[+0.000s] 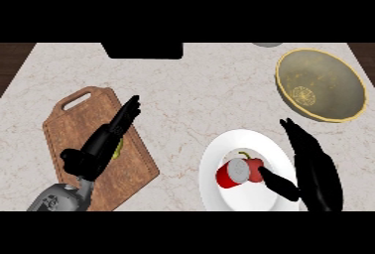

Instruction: Pick the bell pepper from the plate and place it in the bowl

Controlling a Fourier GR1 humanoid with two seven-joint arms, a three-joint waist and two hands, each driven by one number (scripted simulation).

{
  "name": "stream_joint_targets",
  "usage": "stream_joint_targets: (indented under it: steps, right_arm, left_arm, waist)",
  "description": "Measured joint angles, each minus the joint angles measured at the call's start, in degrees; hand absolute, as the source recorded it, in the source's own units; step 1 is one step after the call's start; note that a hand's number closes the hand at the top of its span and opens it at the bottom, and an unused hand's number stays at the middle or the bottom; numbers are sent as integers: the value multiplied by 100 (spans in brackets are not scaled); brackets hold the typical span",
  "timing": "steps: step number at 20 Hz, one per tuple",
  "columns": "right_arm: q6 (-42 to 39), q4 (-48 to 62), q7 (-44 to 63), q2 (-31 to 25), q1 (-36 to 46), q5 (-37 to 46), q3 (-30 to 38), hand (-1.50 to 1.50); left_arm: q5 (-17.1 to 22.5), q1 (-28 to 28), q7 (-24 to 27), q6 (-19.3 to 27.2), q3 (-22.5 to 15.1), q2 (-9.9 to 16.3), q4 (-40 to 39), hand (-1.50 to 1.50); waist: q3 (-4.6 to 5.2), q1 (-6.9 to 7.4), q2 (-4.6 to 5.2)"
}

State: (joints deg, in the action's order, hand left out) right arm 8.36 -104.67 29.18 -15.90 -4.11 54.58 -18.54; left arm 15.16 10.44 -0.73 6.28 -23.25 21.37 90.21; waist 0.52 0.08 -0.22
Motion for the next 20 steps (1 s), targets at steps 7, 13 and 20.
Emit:
stream_joint_targets:
  steps: [7, 13, 20]
  right_arm:
    - [-2602, -377, 2117, 412, 542, -312, -440, -150]
    - [-3642, -354, 2984, 1159, 1280, -800, -339, -150]
    - [-3820, -74, 3411, 1426, 1670, -974, -478, -150]
  left_arm:
    - [-40, 75, -23, -23, -37, -91, -60, 0]
    - [-89, 65, -6, -47, -20, -181, -120, 0]
    - [-133, -21, -6, -108, 71, -192, -68, 0]
  waist:
    - [1, 73, 19]
    - [-27, 65, 23]
    - [-40, 46, 16]
